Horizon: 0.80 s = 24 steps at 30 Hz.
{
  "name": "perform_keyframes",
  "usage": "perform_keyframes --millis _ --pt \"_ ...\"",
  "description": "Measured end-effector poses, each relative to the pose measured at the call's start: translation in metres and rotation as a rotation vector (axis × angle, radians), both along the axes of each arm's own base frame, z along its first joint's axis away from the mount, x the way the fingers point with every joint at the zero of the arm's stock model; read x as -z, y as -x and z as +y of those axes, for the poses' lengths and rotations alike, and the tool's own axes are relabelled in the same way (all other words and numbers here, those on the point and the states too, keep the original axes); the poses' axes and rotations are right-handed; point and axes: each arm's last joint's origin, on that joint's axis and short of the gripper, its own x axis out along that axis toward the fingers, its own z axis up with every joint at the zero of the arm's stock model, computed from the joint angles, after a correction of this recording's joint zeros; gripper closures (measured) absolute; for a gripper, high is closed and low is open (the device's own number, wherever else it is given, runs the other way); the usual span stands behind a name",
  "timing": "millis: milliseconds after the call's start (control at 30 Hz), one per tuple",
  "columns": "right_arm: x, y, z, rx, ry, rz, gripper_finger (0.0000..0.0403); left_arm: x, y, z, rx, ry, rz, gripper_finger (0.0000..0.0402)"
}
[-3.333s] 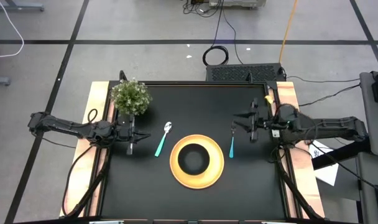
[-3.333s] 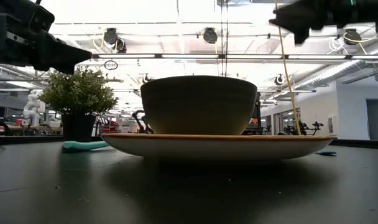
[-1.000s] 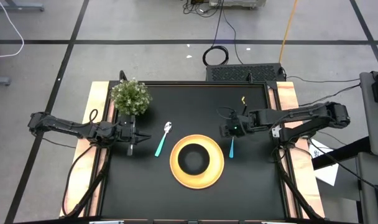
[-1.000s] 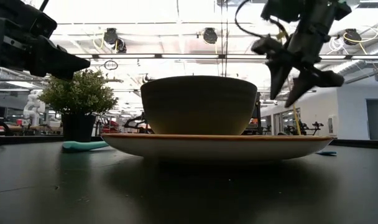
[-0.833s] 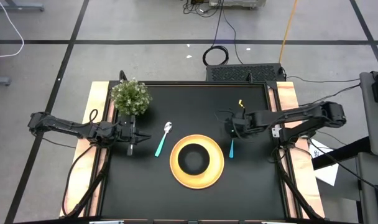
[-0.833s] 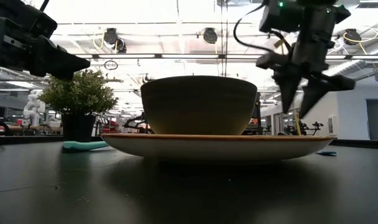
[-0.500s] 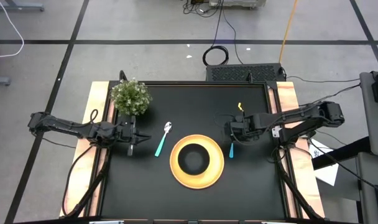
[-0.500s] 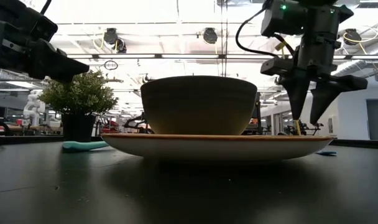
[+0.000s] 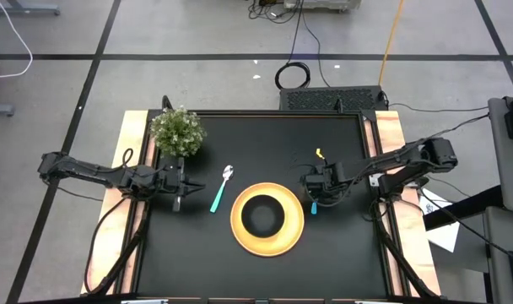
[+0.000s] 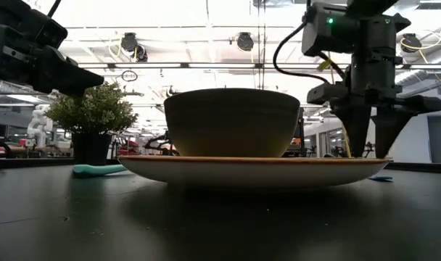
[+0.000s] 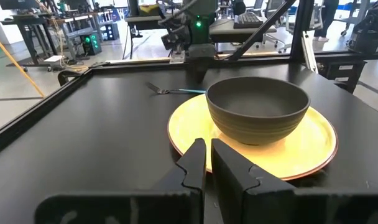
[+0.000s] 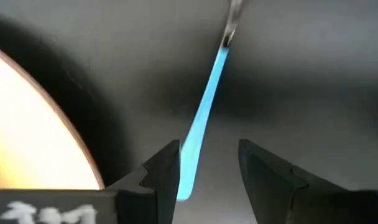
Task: Set table place
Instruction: Put the blue fork on the yellow plate to the right of the black bowl
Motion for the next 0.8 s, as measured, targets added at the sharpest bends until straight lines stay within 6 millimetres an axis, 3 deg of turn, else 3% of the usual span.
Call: perform_keyframes --millis 300,800 --pt "0.012 -0.006 0.001 -0.015 0.003 0.032 0.0250 0.000 0.000 0.000 0.000 0.004 -0.002 0.0371" --pt "0.013 -0.010 -0.002 0.027 0.053 -0.008 0.0250 0.000 0.000 0.000 -0.001 0.007 -0.002 0.0371"
